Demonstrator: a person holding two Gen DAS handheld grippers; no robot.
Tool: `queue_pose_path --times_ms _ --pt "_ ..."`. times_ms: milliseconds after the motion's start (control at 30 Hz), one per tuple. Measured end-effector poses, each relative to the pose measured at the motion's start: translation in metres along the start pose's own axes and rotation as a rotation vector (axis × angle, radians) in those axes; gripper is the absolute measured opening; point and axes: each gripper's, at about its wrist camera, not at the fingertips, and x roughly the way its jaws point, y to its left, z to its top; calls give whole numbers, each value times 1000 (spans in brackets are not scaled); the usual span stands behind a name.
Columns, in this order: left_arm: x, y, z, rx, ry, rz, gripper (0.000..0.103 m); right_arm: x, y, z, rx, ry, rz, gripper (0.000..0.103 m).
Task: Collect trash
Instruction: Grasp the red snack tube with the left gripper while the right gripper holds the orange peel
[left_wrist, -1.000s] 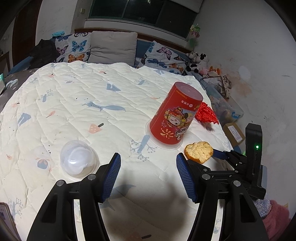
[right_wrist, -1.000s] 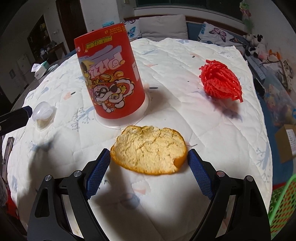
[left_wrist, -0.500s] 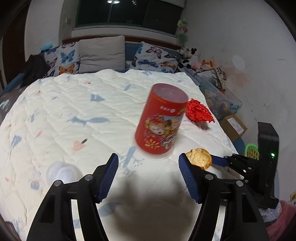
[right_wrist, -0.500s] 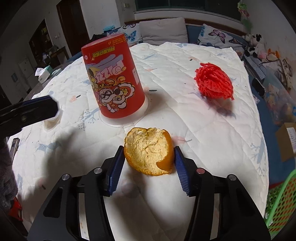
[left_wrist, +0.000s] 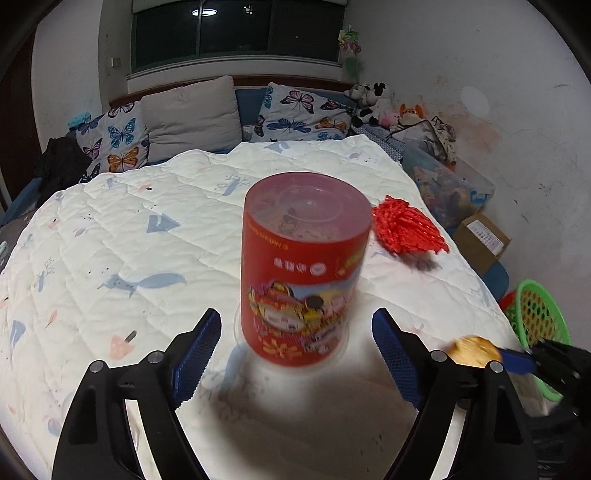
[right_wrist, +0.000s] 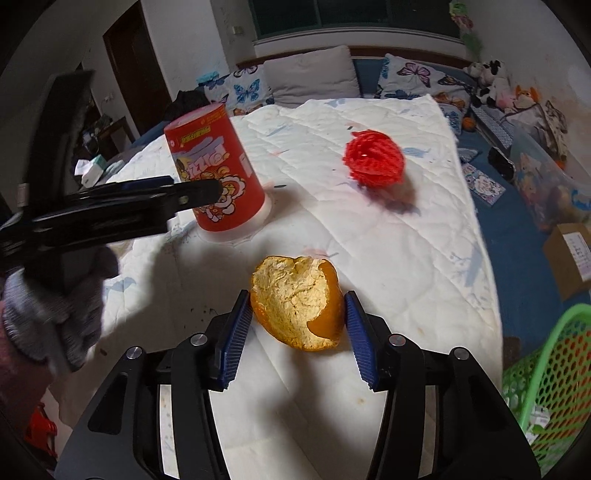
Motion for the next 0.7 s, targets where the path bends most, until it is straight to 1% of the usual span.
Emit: queue_pose_path --times_ms 267,300,400,433,567,700 --pt "18 -6 8 13 -12 24 81 -11 -14 -9 40 -7 -6 51" --pt "19 -5 9 12 -14 22 80 -12 -15 -10 44 -8 -6 51" --pt "23 -5 11 11 -14 25 69 -15 -18 -12 51 -11 -8 51" --pt "24 -5 12 11 -15 27 69 -16 -18 -12 54 -13 -8 51" --pt "21 -3 14 8 -20 17 68 -24 -23 -13 71 -26 -9 51" --pt "7 0 17 12 -40 11 68 -33 -28 -15 83 -43 -18 51"
